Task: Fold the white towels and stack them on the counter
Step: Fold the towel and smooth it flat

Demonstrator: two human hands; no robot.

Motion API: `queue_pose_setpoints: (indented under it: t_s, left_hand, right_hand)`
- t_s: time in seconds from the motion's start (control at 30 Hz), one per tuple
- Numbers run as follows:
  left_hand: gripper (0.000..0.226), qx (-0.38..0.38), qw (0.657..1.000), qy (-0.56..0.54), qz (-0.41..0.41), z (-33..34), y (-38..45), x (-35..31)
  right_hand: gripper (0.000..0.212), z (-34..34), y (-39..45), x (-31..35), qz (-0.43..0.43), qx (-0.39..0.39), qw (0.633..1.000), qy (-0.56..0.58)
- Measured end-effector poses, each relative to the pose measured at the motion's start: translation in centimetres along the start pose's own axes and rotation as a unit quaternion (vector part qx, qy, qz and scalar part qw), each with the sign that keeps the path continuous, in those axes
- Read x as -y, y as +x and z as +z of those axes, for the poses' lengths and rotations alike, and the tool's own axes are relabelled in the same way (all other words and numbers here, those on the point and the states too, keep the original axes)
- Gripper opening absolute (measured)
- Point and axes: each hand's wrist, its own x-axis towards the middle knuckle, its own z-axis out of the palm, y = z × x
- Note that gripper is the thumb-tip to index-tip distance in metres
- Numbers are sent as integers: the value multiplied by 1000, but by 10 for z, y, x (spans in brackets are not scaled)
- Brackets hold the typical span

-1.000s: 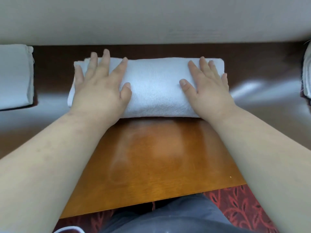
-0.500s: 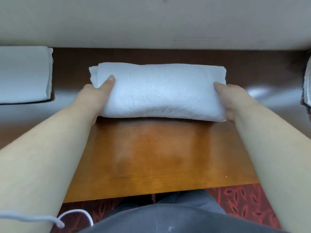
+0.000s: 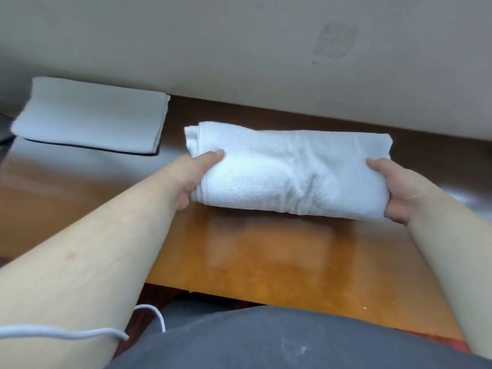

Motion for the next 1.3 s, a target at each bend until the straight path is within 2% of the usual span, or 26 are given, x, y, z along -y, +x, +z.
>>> queue_pose_setpoints:
  t_s: [0.17, 0.33, 0.5, 0.67, 0.93, 1.13, 1.3]
  left_hand:
    - [36, -5, 999, -24, 34, -56, -37, -11]
    - [39, 7, 998, 6, 64, -136, -72, -16]
    - [30, 15, 998, -5, 57, -226, -99, -8]
    - [32, 2, 998, -20, 64, -287, -116, -3]
    - [39, -40, 994, -18, 99, -341, -89, -38]
    - [39, -48, 995, -26, 82, -369, -60, -62]
    - [43, -30, 997, -24, 74, -406, -21, -93]
  right_hand:
    - [38, 41, -34, 1, -55, -6, 998, 0]
    - [56, 117, -75, -29, -69, -41, 997, 1]
    - [46, 179, -103, -71, -51, -26, 998, 9]
    - [39, 235, -123, -82, -47, 8, 999, 21]
    - [44, 305, -96, -44, -66, 61, 996, 14]
    - [31, 348, -71, -21, -23, 89, 995, 24]
    - [32, 391, -49, -10, 4, 89, 995, 54]
